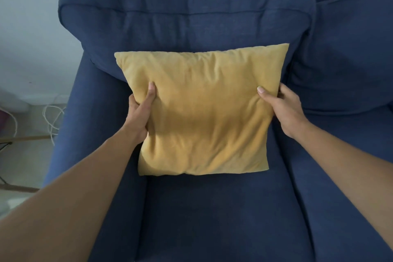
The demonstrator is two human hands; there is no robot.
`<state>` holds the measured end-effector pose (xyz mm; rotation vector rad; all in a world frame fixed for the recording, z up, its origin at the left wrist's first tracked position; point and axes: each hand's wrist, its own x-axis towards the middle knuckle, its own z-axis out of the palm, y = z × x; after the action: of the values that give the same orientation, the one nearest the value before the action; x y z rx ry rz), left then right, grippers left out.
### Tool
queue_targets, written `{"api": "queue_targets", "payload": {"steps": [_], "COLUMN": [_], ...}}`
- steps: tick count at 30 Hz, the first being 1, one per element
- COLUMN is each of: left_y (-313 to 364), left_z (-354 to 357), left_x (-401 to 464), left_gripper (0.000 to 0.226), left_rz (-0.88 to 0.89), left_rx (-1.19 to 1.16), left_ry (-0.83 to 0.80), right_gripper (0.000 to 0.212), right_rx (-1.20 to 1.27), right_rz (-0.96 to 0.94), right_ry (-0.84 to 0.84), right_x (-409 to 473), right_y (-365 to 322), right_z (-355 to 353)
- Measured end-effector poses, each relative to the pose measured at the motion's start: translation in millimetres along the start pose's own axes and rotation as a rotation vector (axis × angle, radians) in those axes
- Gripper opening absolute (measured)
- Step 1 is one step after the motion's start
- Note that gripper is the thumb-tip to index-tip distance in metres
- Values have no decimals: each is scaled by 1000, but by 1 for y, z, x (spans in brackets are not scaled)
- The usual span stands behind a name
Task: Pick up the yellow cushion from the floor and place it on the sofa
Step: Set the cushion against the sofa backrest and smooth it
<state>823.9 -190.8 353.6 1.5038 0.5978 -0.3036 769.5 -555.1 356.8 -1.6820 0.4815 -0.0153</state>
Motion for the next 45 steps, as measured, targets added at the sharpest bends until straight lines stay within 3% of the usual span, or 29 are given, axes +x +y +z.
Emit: {"api": "queue_targets", "payload": {"steps": [2, 5, 10, 15, 18, 21, 27, 37, 41, 45], "left_y": [8, 16, 7, -8, -5, -9, -10, -9, -8, 4], "left_z": [-3, -7, -9, 2, 10, 17, 36, 23, 20, 12], "left_x": [2, 6, 8, 4, 2, -2, -7, -8, 0, 10], "left_gripper": [84, 72, 95, 109, 107, 110, 110, 101, 84, 77], "left_rz": [19, 68, 161, 356, 297, 284, 427, 499, 510, 489], "left_rx": [0, 24, 113, 396, 581, 606, 436, 472, 423, 530], "left_ry": [-26, -64, -39, -82, -68, -39, -29, -3, -20, -20], "right_gripper": [21, 18, 40, 87, 100, 97, 89, 67, 62, 61], "right_rx": [-14, -42, -159, -361, -449, -466, -384, -401, -445, -520], "right_rz": [-46, -122, -176, -51, -77, -97, -158, -247, -266, -219], "right_ry": [31, 91, 197, 82, -2, -41, -82, 129, 259, 267], "right_x": [2, 3, -2, -10, -14, -8, -8, -15, -14, -7], "right_y": [-4, -9, -14, -2, -1, -3, -4, 13, 19, 16], "right_z": [-8, -12, -1, 18, 27, 29, 12, 11, 16, 25]}}
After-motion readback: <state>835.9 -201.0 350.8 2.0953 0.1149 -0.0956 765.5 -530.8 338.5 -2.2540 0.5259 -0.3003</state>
